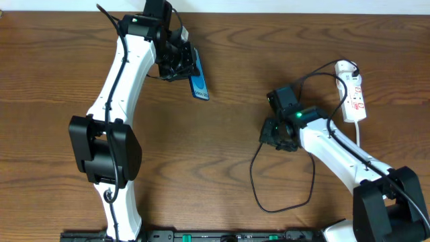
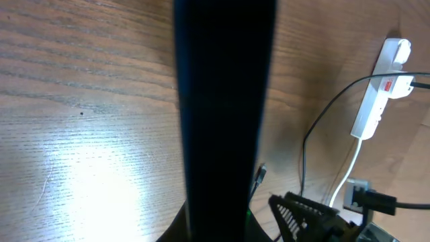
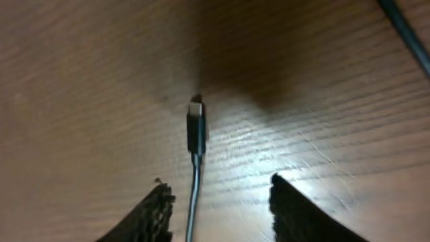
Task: Plug charger to phone and switch on socket
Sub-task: 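Release the phone from the right gripper and move it toward the cable, then lower the right gripper and close it on the black USB-C plug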
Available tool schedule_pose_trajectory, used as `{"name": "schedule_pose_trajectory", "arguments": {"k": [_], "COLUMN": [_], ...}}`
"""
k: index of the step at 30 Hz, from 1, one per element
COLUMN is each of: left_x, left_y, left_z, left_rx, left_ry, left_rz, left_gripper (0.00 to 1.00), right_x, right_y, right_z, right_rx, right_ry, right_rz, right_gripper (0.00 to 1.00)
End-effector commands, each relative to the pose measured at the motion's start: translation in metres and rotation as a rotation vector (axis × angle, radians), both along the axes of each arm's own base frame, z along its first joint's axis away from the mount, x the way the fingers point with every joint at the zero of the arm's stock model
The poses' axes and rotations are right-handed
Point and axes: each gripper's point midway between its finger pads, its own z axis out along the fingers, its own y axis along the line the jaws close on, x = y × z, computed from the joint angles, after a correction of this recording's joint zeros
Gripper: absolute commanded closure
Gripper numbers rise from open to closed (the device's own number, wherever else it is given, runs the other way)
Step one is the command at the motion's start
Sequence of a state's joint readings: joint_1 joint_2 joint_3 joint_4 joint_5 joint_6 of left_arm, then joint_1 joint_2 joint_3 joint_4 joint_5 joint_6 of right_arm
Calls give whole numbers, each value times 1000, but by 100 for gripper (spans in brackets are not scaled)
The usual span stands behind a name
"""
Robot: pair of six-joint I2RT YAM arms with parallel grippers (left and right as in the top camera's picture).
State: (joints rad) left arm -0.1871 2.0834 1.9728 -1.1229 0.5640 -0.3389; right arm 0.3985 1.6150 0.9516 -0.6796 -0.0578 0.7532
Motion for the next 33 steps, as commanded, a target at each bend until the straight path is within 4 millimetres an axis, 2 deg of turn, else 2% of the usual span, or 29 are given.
{"name": "schedule_pose_trajectory", "arguments": {"k": [1,7,11,15,20,25,28,33], "left_x": [1,1,1,1,1,1,1,2], "left_y": [1,1,1,1,1,1,1,1], "left_z": [7,7,7,7,7,8,8,8], "left_rx": [-1,-1,-1,-1,0,-1,-1,-2], "left_ry": [-26,-27,-27,-27,-27,-27,-27,-31], "left_rz": [-11,-11,-11,-11,-11,-11,-11,-11], "left_gripper": [93,93,93,92,93,93,93,93], "right_x": [-5,-7,-5,-6,-8,-8,-7,-5], "right_y": [1,0,9,4,8,9,9,11], "right_z": [-8,-20,-20,-32,-43,-42,-42,-42], "right_rx": [21,28,58,22,49,50,52,62], "right_ry": [8,8,4,28,64,63,59,54], "right_rz": [-39,-61,-69,-113,-112,-112,-112,-110], "right_gripper": [56,59,59,59,59,67,75,78]}}
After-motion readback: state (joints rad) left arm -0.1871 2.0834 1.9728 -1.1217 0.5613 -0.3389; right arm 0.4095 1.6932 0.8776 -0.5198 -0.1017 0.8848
